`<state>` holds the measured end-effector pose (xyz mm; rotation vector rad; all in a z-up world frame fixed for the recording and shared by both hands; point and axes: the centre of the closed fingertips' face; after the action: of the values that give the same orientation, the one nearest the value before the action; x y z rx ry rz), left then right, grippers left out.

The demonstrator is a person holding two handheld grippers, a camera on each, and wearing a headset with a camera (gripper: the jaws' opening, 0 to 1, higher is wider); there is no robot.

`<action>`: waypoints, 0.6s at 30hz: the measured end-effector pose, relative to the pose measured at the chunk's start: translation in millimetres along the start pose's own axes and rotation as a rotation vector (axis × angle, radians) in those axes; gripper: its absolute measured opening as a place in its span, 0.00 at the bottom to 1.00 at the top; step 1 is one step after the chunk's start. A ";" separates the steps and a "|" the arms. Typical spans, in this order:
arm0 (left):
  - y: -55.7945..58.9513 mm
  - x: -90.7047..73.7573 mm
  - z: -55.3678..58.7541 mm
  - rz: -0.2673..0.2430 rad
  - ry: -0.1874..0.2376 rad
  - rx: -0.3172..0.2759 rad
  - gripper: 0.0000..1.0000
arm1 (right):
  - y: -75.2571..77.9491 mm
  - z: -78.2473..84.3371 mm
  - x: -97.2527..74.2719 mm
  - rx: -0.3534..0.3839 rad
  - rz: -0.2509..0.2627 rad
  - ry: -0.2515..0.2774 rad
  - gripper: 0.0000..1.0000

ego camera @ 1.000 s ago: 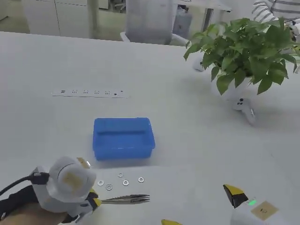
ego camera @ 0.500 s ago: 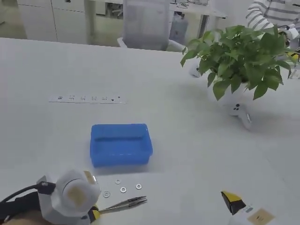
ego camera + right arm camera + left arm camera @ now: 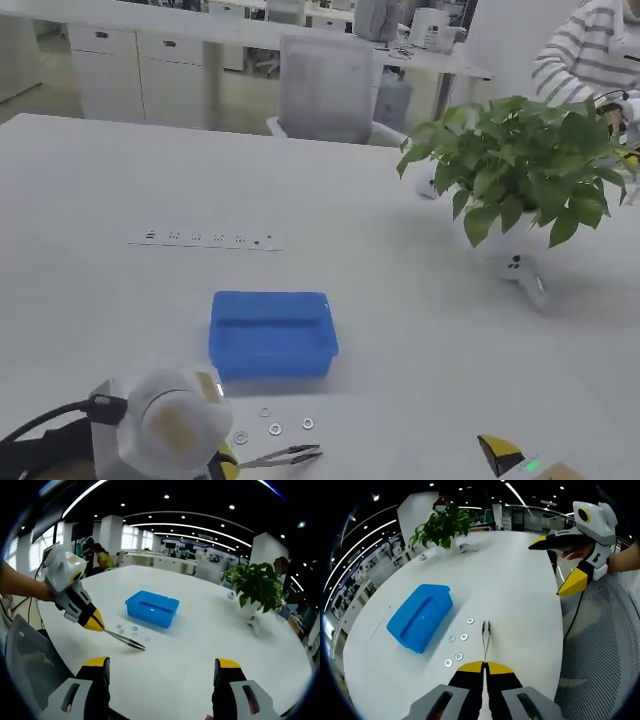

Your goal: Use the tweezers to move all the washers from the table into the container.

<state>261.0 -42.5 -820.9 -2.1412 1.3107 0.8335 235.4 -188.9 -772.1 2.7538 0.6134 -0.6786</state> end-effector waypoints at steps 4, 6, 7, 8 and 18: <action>4.8 -9.4 -12.8 -0.008 0.028 0.023 0.00 | -1.9 -1.9 -0.4 -0.005 -0.009 0.010 0.84; 7.6 -13.4 -16.9 -0.008 0.033 0.034 0.00 | -5.5 -2.6 -0.4 0.000 -0.030 0.013 0.82; 8.9 -15.3 -19.1 -0.008 0.039 0.039 0.00 | -8.2 -2.6 -0.4 0.002 -0.046 0.011 0.81; 11.2 -17.6 -21.8 -0.003 0.046 0.046 0.00 | -12.4 -1.2 -0.5 0.003 -0.069 0.001 0.78; 24.6 -38.6 -43.2 0.005 0.096 0.108 0.00 | -23.5 4.0 1.4 -0.018 -0.118 -0.043 0.73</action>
<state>235.7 -58.8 -765.5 -2.1168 1.3774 0.6531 224.3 -169.0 -779.2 2.6952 0.7737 -0.7522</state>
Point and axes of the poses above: the centre of the closed fingertips' face, and the gripper's own axes: x roughly forward along the fingers, y roughly to its right, z roughly out of its underside, and after that the axes turned 4 degrees about y, right-handed
